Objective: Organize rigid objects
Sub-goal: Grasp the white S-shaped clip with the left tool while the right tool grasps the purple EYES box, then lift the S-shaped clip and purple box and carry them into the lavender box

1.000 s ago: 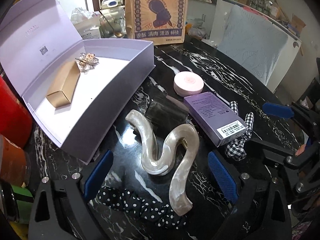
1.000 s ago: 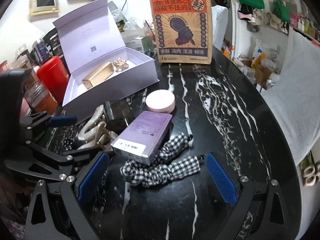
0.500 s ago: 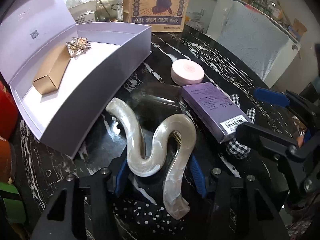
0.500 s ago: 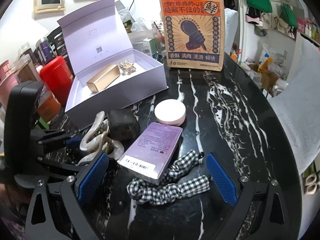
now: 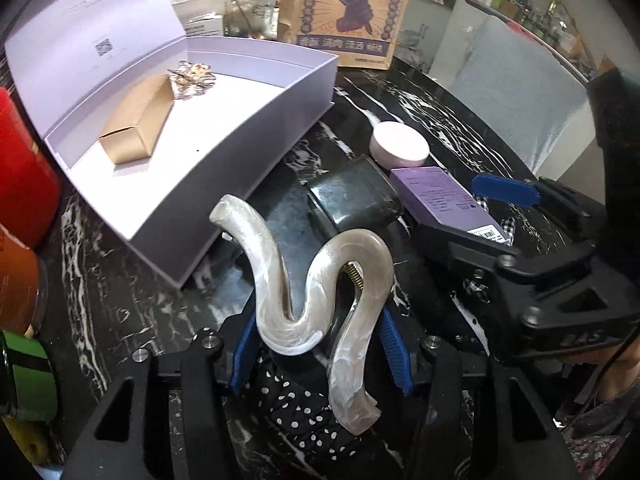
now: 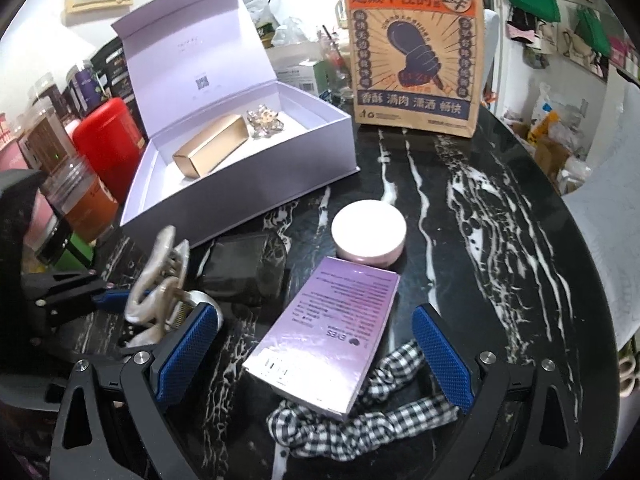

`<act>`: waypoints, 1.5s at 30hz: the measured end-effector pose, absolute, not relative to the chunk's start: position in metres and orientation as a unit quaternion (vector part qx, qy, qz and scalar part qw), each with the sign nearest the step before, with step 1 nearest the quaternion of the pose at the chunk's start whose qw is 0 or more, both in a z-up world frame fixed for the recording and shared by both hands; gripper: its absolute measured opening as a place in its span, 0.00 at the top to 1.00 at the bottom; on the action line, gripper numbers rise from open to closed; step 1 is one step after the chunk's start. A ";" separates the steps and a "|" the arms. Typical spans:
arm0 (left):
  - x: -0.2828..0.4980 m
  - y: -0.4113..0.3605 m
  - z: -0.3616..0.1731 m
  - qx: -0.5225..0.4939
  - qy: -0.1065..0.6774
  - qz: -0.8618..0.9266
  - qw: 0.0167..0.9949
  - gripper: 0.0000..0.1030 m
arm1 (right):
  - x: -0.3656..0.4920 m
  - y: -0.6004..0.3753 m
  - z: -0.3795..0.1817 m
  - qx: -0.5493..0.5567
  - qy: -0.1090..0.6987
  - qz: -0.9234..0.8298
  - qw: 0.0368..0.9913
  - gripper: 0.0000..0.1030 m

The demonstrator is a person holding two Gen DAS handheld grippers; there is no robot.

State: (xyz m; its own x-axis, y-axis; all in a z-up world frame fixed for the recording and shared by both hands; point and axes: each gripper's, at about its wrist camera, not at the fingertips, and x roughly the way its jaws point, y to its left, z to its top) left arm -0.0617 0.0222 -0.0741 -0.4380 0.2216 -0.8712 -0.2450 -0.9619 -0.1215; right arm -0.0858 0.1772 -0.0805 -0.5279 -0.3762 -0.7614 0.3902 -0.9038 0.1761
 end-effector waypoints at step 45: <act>-0.021 0.012 -0.032 -0.459 -0.009 0.880 0.123 0.48 | -0.022 0.189 -0.039 0.413 0.004 -0.890 0.193 0.51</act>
State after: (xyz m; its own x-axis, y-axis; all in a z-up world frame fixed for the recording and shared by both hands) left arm -0.0208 0.0121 -0.0319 -0.5492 0.2243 -0.8050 -0.2086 -0.9696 -0.1278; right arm -0.0222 0.1892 -0.0391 -0.5845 -0.3397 -0.7369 0.3462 -0.9257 0.1521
